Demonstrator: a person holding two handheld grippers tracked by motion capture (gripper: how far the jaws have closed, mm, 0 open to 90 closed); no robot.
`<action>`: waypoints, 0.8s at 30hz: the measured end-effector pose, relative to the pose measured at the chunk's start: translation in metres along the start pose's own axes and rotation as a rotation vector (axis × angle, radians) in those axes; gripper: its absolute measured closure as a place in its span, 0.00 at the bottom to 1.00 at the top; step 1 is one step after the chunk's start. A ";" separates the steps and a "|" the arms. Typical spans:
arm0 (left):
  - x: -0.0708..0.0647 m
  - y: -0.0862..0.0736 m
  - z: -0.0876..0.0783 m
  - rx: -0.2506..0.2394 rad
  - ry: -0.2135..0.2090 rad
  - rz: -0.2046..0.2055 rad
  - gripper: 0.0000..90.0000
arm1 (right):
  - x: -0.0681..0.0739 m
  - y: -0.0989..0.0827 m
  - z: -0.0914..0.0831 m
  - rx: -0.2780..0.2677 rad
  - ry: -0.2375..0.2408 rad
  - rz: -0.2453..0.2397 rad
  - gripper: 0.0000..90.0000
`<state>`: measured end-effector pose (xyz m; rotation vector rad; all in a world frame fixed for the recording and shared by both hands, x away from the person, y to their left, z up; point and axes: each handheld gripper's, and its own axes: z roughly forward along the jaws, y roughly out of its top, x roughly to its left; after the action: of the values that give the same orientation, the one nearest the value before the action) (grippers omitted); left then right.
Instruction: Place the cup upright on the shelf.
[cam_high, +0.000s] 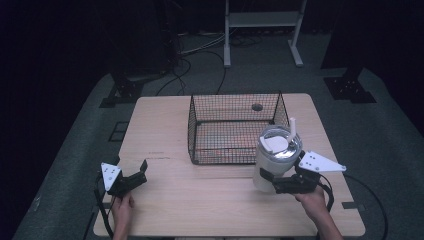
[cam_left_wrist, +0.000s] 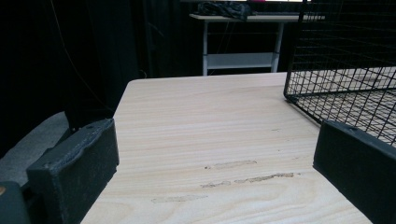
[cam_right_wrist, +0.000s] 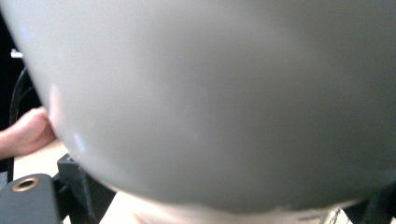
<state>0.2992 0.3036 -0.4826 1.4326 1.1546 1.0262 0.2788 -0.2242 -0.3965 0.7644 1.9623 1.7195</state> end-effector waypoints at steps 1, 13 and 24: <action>0.000 0.000 0.000 0.000 0.000 0.000 0.00 | -0.001 0.004 0.001 -0.002 0.001 0.002 0.09; 0.000 0.000 0.000 -0.002 0.000 -0.001 0.00 | -0.016 0.048 0.017 -0.023 -0.010 -0.011 0.09; 0.000 0.000 0.001 -0.004 0.001 0.004 0.00 | -0.035 0.076 0.044 -0.040 -0.018 -0.014 0.09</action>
<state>0.3000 0.3032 -0.4828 1.4318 1.1496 1.0318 0.3431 -0.2066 -0.3291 0.7477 1.9110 1.7321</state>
